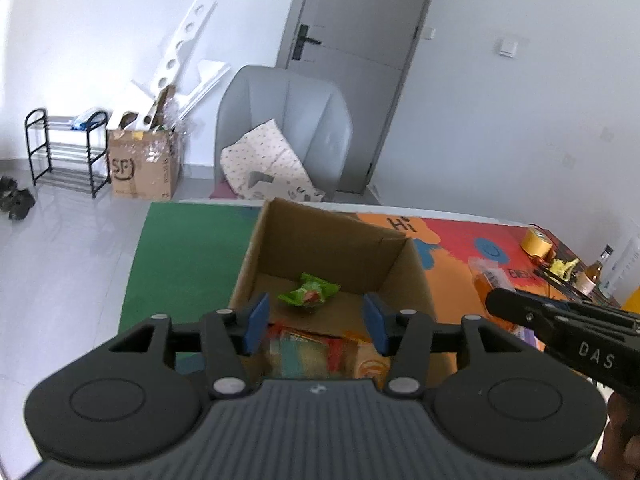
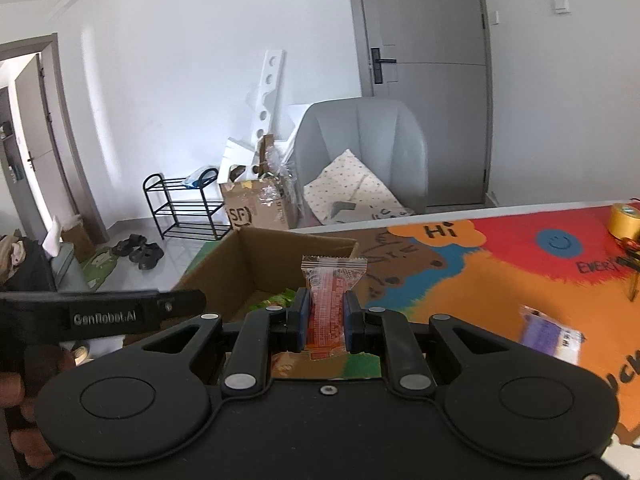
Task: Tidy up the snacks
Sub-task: 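Carry the pastry and red pack over the box and open both grippers, then move both open tools back over the snack pile, then grasp the clear snack bag with the left gripper while the right grasps the blue plum candy pack, then carry both packs over the box and open both grippers to drop them, then move both open tools back over the snack pile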
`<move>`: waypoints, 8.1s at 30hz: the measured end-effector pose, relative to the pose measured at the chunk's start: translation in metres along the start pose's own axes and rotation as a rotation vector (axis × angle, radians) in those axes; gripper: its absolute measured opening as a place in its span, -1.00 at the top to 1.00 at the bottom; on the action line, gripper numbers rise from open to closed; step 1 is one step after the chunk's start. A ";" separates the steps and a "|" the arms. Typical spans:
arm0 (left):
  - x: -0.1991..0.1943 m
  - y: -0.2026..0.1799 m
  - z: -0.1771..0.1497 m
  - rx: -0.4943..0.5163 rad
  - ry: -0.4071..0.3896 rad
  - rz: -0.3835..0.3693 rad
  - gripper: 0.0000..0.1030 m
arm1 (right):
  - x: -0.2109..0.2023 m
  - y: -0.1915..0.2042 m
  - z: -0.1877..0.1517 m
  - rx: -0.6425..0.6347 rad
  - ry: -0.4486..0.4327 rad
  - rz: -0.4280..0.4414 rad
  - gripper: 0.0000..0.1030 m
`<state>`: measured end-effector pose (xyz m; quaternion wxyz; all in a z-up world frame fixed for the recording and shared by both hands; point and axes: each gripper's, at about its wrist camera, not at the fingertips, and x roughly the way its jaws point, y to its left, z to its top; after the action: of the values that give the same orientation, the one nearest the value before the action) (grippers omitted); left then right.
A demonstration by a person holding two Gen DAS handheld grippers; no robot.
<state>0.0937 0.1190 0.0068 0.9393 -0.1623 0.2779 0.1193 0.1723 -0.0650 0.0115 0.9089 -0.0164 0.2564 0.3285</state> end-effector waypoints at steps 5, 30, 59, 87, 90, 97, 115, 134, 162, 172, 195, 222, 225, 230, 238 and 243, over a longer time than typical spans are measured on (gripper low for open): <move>-0.002 0.006 0.000 0.016 0.014 -0.018 -0.12 | 0.013 0.009 0.007 0.007 0.000 0.023 0.70; -0.022 0.011 0.004 -0.023 -0.031 0.016 -0.69 | 0.007 -0.003 0.004 0.107 0.010 0.031 -0.05; -0.031 -0.102 -0.037 0.115 -0.003 -0.139 -0.87 | -0.091 -0.099 -0.045 0.226 -0.035 -0.141 -0.46; 0.030 -0.177 -0.078 0.230 0.095 -0.203 -0.56 | -0.078 -0.165 -0.097 0.330 0.068 -0.207 -0.24; 0.042 -0.179 -0.081 0.221 0.120 -0.200 -0.41 | -0.069 -0.169 -0.102 0.334 0.087 -0.204 -0.18; 0.067 -0.186 -0.089 0.231 0.172 -0.212 -0.20 | -0.051 -0.177 -0.110 0.358 0.129 -0.201 -0.17; 0.097 -0.180 -0.091 0.222 0.249 -0.213 0.65 | -0.017 -0.176 -0.105 0.375 0.167 -0.157 -0.12; 0.070 -0.152 -0.073 0.191 0.186 -0.162 0.65 | -0.005 -0.148 -0.103 0.245 0.203 -0.189 0.34; 0.001 -0.097 -0.037 0.115 0.024 -0.126 0.65 | -0.049 -0.095 -0.052 0.167 0.004 -0.105 0.40; -0.007 -0.054 -0.025 0.047 0.002 -0.068 0.65 | -0.032 -0.063 -0.032 0.124 -0.006 -0.048 0.40; -0.004 -0.006 -0.008 -0.023 0.003 0.017 0.19 | -0.001 -0.005 -0.007 0.061 -0.010 0.049 0.40; -0.015 -0.009 -0.014 -0.034 -0.010 0.028 -0.75 | -0.010 -0.009 -0.018 0.116 0.013 0.025 -0.58; -0.013 -0.015 -0.016 -0.027 -0.002 0.022 -0.77 | -0.018 -0.019 -0.022 0.134 0.007 0.000 -0.71; -0.013 -0.030 -0.021 0.001 0.000 0.010 -0.79 | -0.029 -0.037 -0.031 0.152 0.002 -0.052 -0.85; -0.014 -0.058 -0.029 0.040 0.005 -0.005 -0.84 | -0.050 -0.066 -0.045 0.188 -0.009 -0.105 -0.99; -0.013 -0.076 -0.035 0.065 0.010 -0.019 -0.85 | -0.062 -0.084 -0.054 0.206 -0.005 -0.134 -1.00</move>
<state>0.0899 0.0346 0.0051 0.9438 -0.1351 0.2845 0.1006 0.1582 -0.1777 -0.0170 0.9263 0.0609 0.2850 0.2387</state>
